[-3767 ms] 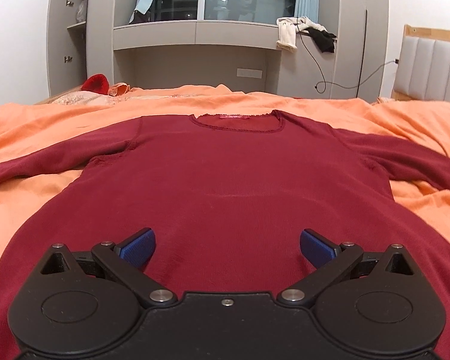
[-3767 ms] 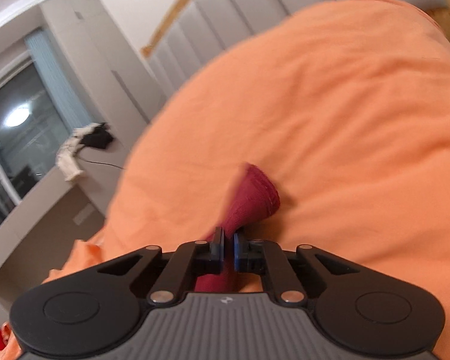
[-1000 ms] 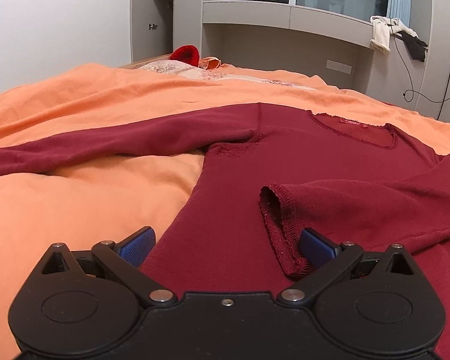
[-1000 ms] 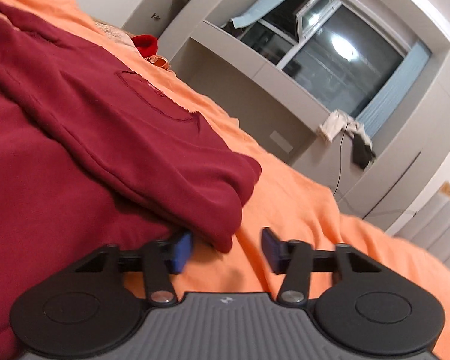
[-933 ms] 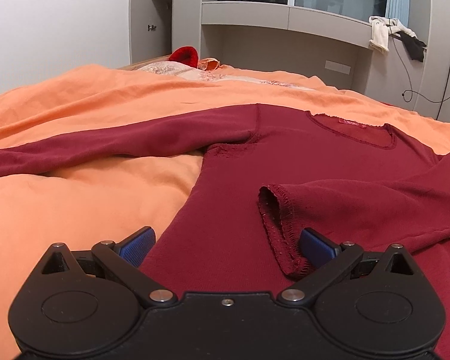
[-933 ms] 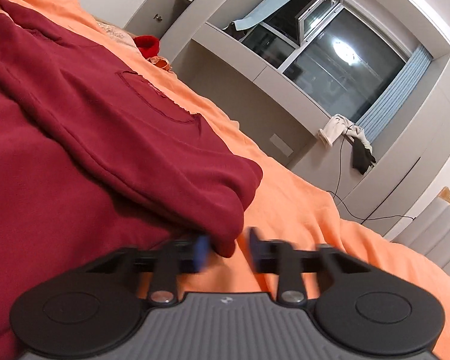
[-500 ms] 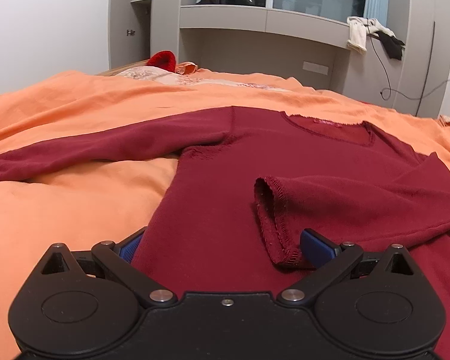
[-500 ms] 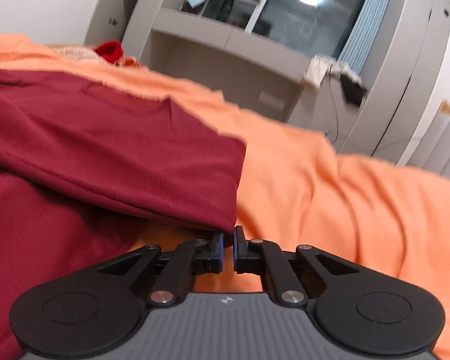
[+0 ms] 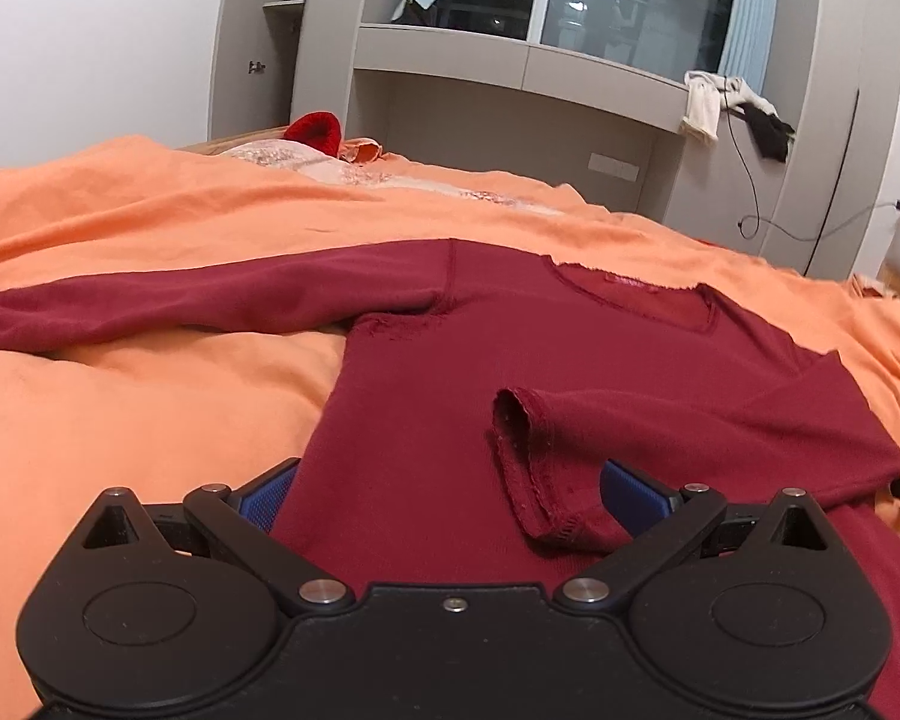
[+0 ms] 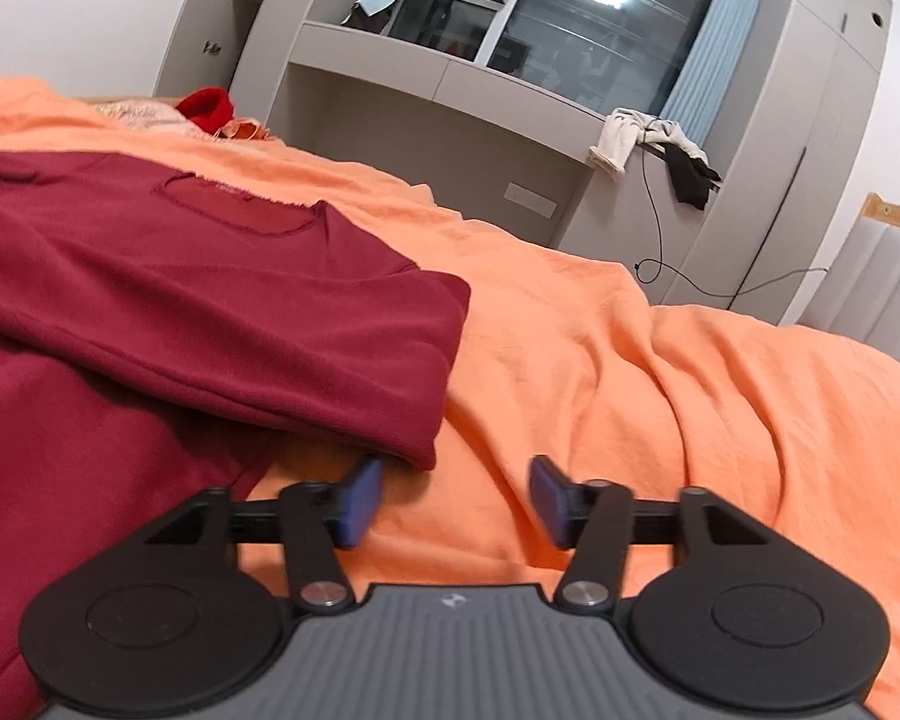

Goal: Fold small clothes
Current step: 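Withdraw the right gripper from the folded sleeve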

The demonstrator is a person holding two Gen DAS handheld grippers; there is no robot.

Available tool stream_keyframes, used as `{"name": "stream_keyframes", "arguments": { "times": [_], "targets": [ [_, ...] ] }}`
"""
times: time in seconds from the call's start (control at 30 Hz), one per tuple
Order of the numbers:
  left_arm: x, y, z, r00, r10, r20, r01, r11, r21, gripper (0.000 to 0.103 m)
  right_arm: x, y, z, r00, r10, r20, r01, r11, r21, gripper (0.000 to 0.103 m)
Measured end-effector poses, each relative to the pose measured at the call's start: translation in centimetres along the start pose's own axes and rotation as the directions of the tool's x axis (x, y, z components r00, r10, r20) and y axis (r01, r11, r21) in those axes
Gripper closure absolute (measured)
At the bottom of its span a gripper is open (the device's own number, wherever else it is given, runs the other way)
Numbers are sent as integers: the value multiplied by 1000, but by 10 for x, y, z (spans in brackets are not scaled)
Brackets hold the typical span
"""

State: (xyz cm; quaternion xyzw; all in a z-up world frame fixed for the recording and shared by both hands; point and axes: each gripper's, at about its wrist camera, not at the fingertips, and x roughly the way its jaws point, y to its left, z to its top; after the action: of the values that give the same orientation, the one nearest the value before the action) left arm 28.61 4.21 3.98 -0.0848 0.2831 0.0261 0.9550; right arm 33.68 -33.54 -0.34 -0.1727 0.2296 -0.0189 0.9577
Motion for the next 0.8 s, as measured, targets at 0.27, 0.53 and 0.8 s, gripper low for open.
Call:
{"name": "stream_keyframes", "arguments": {
  "times": [0.27, 0.53, 0.8],
  "targets": [
    [-8, 33, 13, 996, 77, 44, -74, 995, -67, 1, -24, 2, 3, 999, 28, 38, -28, 1000, 4, 1],
    [-28, 133, 19, 957, 285, 62, -250, 912, -325, 1, -66, 12, 11, 958, 238, 158, -248, 967, 49, 0],
    [-25, 210, 29, 929, 357, 96, -256, 809, -529, 1, -97, 41, 22, 884, 399, 244, -411, 912, -4, 0]
  ]
}}
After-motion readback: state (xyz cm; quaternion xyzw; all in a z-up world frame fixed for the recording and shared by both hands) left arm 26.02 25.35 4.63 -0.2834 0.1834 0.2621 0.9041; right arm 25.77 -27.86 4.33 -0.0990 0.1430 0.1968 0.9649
